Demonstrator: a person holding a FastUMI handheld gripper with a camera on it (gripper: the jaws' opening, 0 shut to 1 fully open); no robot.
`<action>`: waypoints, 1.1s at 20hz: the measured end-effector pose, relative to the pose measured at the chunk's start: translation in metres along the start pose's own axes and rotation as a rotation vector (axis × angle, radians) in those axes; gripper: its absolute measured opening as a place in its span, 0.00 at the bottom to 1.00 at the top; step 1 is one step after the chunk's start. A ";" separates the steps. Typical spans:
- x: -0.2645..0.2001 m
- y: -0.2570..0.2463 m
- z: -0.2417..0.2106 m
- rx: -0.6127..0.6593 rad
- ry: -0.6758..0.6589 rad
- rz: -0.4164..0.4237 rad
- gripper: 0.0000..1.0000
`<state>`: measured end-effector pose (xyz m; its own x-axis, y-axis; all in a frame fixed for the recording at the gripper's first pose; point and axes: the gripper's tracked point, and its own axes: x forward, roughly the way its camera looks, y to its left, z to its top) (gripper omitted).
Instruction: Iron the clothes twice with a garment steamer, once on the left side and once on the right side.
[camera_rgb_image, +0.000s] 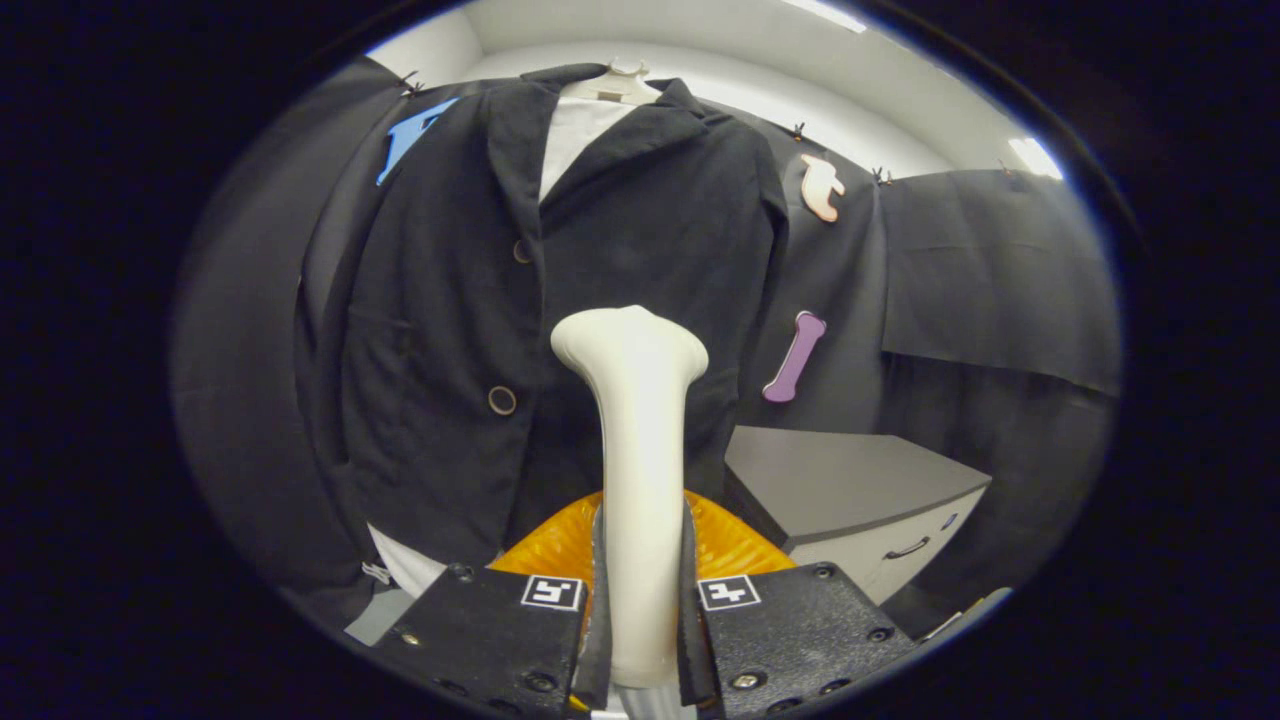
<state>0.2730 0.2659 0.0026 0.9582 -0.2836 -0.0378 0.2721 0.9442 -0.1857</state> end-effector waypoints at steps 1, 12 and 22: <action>-0.001 0.002 -0.007 -0.002 0.009 0.003 0.29; -0.004 0.016 -0.101 -0.049 0.126 0.024 0.29; -0.023 0.021 -0.147 -0.029 0.223 0.027 0.29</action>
<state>0.2442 0.2676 -0.1450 0.9210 -0.2914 -0.2587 0.2410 0.9477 -0.2094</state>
